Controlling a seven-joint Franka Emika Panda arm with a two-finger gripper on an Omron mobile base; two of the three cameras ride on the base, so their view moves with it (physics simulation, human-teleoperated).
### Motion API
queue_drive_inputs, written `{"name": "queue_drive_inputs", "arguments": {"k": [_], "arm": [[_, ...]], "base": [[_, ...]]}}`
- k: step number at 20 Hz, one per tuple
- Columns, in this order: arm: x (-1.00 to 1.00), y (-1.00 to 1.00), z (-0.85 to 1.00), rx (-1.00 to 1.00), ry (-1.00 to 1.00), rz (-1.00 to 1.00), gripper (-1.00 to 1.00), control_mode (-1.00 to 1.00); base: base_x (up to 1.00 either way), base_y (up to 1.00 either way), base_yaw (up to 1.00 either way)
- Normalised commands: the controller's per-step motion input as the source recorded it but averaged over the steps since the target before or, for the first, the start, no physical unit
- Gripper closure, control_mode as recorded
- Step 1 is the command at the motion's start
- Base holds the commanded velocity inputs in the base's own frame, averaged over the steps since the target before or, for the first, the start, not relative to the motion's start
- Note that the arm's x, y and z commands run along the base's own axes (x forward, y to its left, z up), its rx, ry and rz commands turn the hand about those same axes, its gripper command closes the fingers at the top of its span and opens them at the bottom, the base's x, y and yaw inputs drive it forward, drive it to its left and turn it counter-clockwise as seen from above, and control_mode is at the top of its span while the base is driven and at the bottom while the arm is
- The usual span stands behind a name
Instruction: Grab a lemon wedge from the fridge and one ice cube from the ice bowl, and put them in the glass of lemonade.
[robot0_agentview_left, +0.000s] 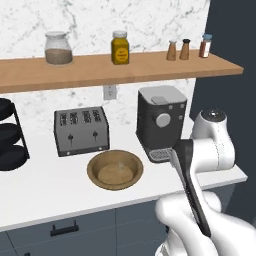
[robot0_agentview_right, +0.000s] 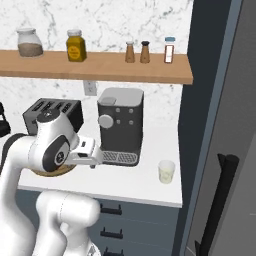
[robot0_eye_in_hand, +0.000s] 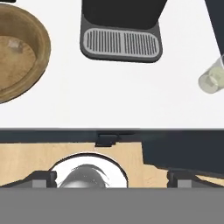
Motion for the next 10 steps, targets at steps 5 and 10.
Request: {"name": "queue_drive_inputs", "arguments": {"k": [5,10], "arm": [[0.0,0.0,0.0,0.0,0.0,0.0,-1.0,1.0],[0.0,0.0,0.0,0.0,0.0,0.0,-1.0,1.0]], "base": [[-1.0,-0.31,-0.33],[-0.71,-0.4,-0.44]]}}
